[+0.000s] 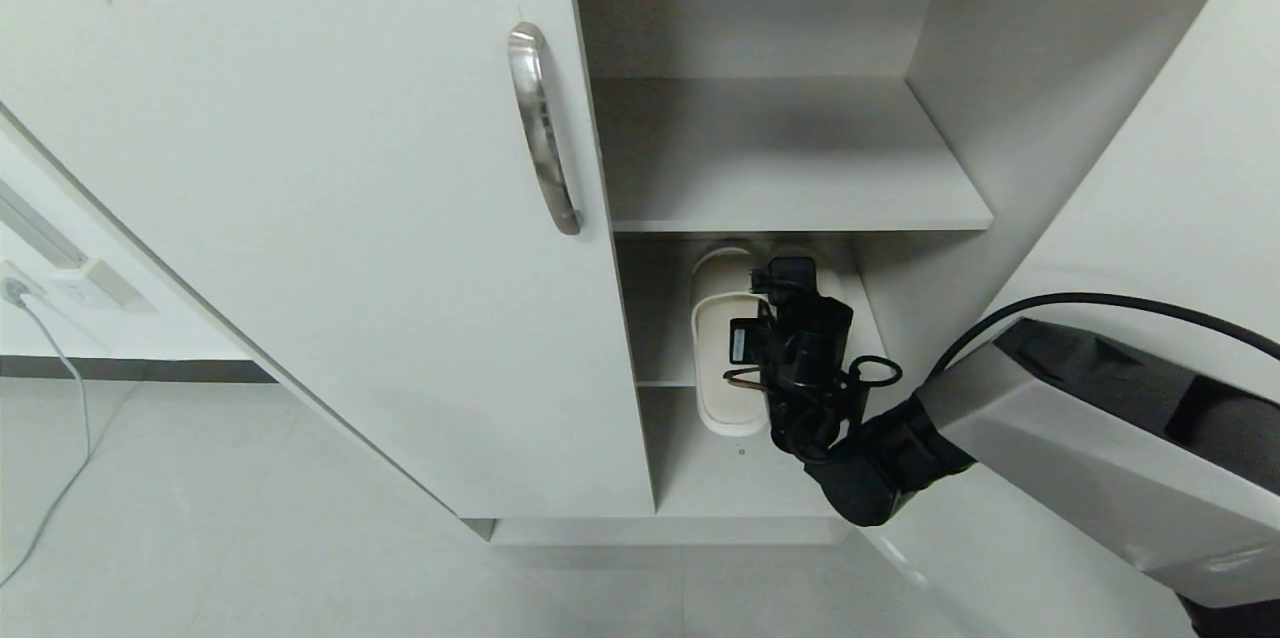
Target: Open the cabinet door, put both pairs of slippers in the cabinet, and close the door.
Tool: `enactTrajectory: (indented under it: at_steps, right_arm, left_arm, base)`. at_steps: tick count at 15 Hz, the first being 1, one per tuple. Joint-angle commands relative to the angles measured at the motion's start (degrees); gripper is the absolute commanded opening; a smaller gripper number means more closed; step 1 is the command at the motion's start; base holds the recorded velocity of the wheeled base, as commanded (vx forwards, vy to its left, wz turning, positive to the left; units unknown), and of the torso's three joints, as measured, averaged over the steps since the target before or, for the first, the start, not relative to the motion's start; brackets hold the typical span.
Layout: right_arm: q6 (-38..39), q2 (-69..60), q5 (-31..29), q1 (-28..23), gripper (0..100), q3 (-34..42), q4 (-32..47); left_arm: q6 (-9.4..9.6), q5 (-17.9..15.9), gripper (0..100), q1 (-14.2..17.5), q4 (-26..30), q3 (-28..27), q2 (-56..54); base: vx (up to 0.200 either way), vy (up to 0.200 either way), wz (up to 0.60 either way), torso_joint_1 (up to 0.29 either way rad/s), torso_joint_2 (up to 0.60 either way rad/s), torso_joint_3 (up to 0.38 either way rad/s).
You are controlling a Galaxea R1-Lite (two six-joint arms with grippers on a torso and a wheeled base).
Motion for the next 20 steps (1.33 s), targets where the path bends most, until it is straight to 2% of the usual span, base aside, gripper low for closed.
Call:
enactTrajectory:
  at_steps: [1,4,14,20]
  right_arm:
    - [1.77,1.09,-0.02,-0.71,0,-3.88,3.20]
    - [2.39,2.05,-0.02,-1.58,0,-8.10,5.23]
    - [2.04,3.81,-0.02,-2.38,0,-14.16,11.03]
    - [2.12,3.99,-0.11,-2.29,0,-14.34,11.38]
  left_arm:
    - [0.01,0.04,0,0.07,-0.01,0.00,0.07]
    - [0.01,0.04,0,0.07,-0.01,0.00,0.07]
    - [-0.25,0.04,0,0.07,-0.01,0.00,0.07]
    - [-0.25,0.04,0,0.07,-0.01,0.00,0.07]
  base:
    - [0.000,0.000,0.00,0.000,0.00,0.000]
    - [0.000,0.000,0.00,0.000,0.00,0.000]
    - [0.000,0.000,0.00,0.000,0.00,0.000]
    - [0.000,0.000,0.00,0.000,0.00,0.000]
